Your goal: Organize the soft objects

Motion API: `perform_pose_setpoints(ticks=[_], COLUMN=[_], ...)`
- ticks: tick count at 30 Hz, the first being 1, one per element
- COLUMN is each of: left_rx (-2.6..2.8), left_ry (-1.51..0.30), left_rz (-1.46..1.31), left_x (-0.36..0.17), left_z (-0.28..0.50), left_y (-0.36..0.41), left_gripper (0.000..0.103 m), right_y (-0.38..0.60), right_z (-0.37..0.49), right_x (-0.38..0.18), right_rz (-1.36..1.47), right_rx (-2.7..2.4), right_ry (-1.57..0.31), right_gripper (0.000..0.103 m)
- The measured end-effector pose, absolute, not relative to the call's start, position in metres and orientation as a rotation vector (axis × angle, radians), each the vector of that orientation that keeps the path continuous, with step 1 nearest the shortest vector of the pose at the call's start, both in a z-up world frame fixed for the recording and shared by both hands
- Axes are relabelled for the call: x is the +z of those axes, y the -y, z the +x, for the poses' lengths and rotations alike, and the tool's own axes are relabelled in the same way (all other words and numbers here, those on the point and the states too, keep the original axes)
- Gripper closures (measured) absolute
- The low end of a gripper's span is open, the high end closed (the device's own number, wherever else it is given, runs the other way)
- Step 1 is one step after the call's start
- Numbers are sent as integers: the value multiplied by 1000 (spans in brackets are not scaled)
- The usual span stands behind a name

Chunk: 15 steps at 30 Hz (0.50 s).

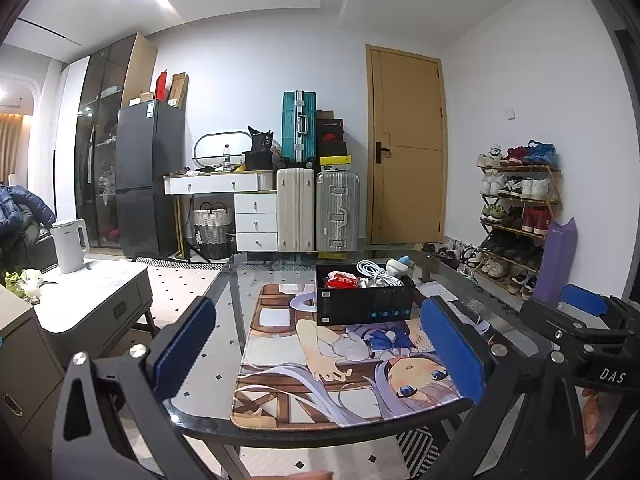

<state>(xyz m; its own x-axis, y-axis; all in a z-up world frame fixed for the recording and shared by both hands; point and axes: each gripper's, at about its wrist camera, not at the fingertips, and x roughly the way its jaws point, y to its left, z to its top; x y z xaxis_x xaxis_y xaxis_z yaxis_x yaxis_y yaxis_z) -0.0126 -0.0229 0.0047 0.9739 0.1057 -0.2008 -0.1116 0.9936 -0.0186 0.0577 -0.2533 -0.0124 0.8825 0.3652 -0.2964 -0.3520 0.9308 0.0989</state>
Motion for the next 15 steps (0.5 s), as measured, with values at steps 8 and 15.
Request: perform_pose_setpoints(ticks=[8,15], left_rx=[115,94], left_ry=[-220,-221], left_rz=[-22,14], left_x=[4,5], left_z=[-6,-10], left_y=[28,35], left_gripper=[0,0], right_y=[253,253], right_z=[62,64], right_x=[-13,-13], right_rz=[32,22], right_rx=[384,384], right_ry=[-320,-316], right_gripper=[1,1])
